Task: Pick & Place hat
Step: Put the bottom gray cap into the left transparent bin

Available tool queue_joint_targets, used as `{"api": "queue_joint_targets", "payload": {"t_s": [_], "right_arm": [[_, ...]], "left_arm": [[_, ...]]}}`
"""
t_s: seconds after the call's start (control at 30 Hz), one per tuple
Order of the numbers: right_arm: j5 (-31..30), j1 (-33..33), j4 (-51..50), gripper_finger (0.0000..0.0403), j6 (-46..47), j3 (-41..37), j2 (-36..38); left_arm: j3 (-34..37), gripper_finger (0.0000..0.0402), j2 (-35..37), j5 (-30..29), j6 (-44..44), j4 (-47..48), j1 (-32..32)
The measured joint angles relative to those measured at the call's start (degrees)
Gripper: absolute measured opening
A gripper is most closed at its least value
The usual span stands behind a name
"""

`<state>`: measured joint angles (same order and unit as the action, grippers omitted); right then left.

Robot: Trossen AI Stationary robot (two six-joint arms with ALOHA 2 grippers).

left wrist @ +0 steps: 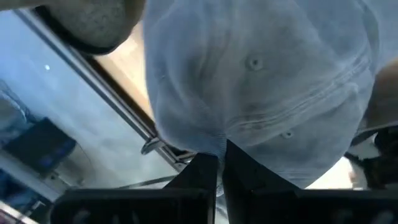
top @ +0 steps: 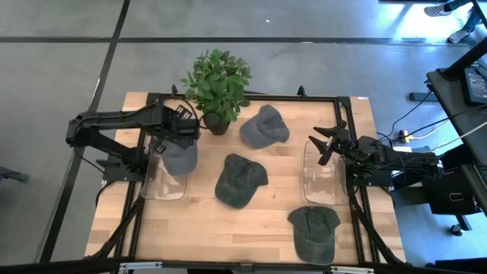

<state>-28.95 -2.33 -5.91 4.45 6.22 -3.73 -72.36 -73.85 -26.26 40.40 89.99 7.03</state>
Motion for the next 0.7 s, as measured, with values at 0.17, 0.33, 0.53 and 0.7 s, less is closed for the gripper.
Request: {"api": "queue_joint_targets", "payload": {"t_s": [0.17, 0.33, 0.53, 0.7], "right_arm": [[0.0, 0.0, 0.0, 0.0209, 0.22, 0.0, 0.0], [0.0, 0.0, 0.0, 0.0209, 0.22, 0.0, 0.0], [0.0, 0.0, 0.0, 0.0209, 0.31, 0.0, 0.0], [0.0, 0.0, 0.0, 0.0209, 1.51, 0.0, 0.0]], "left_arm": [[0.0, 0.0004, -1.44, 3.59, 0.25, 0.02, -0.25], [0.0, 0.0004, -0.37, 1.23, -0.18, 0.09, -1.16], [0.0, 0.0004, 3.16, 0.05, -6.52, -0.02, 0.07], [0.0, 0.0004, 8.61, -3.23, -3.28, 0.02, 2.08]]}}
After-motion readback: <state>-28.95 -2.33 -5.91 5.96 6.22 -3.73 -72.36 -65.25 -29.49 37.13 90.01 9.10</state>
